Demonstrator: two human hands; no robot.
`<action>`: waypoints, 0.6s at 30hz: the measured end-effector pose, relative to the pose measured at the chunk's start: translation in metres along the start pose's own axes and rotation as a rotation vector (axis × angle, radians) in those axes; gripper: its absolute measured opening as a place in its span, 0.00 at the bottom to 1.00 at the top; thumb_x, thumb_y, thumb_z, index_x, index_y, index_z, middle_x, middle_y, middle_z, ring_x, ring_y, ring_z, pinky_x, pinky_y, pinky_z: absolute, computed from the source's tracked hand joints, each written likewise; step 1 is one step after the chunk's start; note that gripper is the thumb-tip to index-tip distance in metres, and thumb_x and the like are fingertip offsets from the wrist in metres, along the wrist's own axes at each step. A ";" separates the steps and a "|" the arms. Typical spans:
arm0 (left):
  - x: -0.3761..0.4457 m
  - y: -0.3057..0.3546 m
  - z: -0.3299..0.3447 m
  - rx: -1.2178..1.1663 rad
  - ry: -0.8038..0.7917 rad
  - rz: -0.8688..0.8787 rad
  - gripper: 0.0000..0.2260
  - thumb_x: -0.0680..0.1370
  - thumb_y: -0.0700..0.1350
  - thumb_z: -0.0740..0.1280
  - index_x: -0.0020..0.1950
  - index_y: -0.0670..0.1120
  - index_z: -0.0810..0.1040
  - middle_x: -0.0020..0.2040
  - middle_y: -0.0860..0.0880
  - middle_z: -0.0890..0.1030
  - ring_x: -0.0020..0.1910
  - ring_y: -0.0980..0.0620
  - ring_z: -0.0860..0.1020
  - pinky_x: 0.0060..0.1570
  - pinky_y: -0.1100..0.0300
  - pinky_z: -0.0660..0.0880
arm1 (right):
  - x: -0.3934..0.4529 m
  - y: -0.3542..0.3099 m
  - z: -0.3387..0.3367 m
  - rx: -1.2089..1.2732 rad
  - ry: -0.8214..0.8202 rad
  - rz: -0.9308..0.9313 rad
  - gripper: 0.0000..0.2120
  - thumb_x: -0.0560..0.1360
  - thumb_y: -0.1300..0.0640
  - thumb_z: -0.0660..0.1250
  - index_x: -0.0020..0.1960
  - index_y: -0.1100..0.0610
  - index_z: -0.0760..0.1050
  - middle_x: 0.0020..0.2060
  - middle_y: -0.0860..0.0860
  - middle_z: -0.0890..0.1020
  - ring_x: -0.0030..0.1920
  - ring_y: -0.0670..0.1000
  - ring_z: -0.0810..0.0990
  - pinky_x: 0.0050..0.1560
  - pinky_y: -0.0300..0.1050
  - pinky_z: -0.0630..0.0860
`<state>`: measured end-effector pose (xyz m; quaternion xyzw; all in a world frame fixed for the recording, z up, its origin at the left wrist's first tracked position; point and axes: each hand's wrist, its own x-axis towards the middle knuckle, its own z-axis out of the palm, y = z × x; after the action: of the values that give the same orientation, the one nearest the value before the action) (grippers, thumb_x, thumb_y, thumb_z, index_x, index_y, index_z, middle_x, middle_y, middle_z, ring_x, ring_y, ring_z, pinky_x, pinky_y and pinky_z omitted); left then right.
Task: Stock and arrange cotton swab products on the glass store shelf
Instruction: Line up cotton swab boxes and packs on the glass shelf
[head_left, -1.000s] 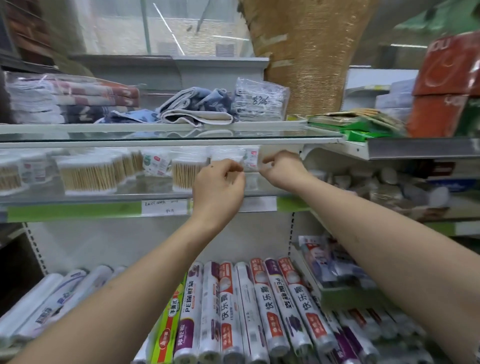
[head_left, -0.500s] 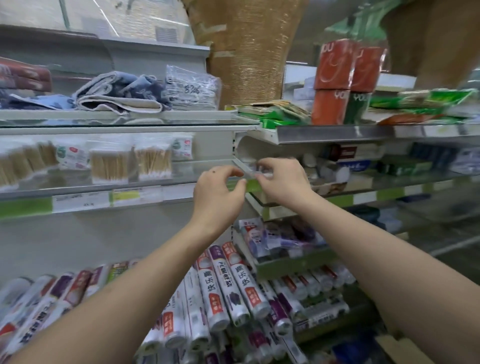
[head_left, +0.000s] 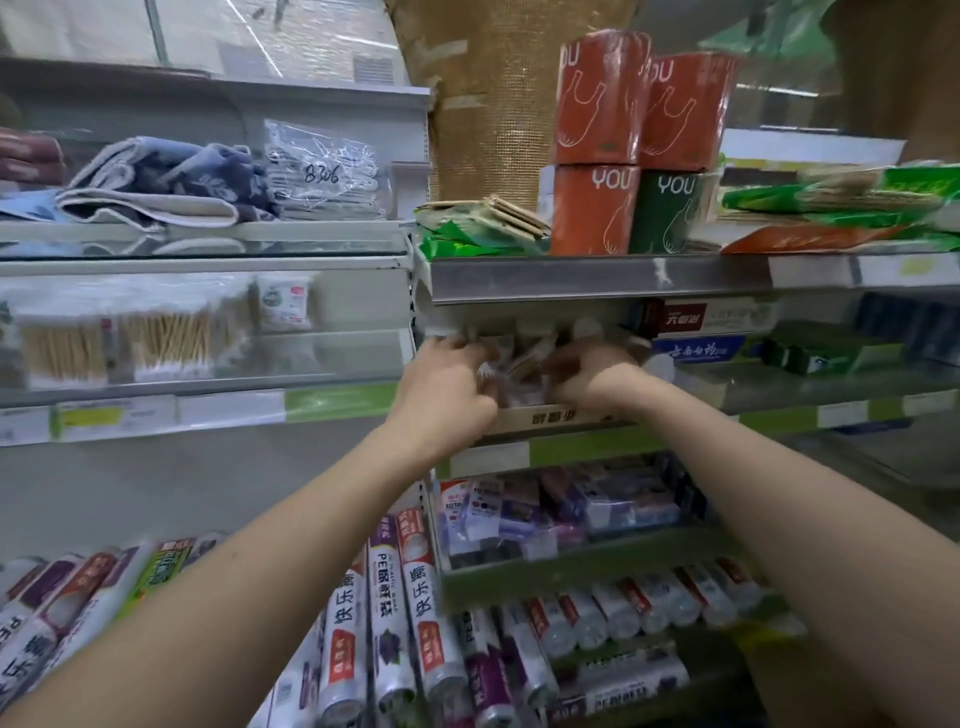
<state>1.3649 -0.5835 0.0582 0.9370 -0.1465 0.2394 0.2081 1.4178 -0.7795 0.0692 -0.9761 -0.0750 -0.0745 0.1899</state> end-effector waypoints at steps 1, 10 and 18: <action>0.009 0.003 0.001 0.079 -0.079 -0.018 0.21 0.75 0.45 0.65 0.68 0.53 0.78 0.67 0.45 0.79 0.66 0.42 0.74 0.63 0.51 0.74 | 0.003 0.003 0.000 0.037 -0.046 -0.037 0.15 0.75 0.53 0.71 0.60 0.44 0.81 0.58 0.46 0.81 0.54 0.51 0.81 0.54 0.44 0.80; 0.052 0.017 0.021 0.254 -0.422 -0.172 0.16 0.77 0.57 0.61 0.61 0.53 0.78 0.64 0.43 0.79 0.59 0.41 0.78 0.55 0.53 0.76 | 0.029 0.011 0.008 0.154 -0.215 -0.210 0.20 0.71 0.46 0.75 0.61 0.50 0.82 0.56 0.45 0.84 0.56 0.47 0.81 0.61 0.42 0.77; 0.053 0.012 0.037 0.077 -0.371 -0.242 0.23 0.79 0.47 0.62 0.74 0.48 0.72 0.74 0.42 0.73 0.72 0.42 0.71 0.70 0.51 0.70 | 0.039 0.017 0.023 0.231 -0.183 -0.150 0.17 0.70 0.59 0.76 0.58 0.50 0.83 0.56 0.44 0.83 0.56 0.45 0.80 0.55 0.34 0.73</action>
<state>1.4197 -0.6200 0.0590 0.9830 -0.0597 0.0416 0.1688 1.4613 -0.7818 0.0485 -0.9422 -0.1728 0.0100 0.2870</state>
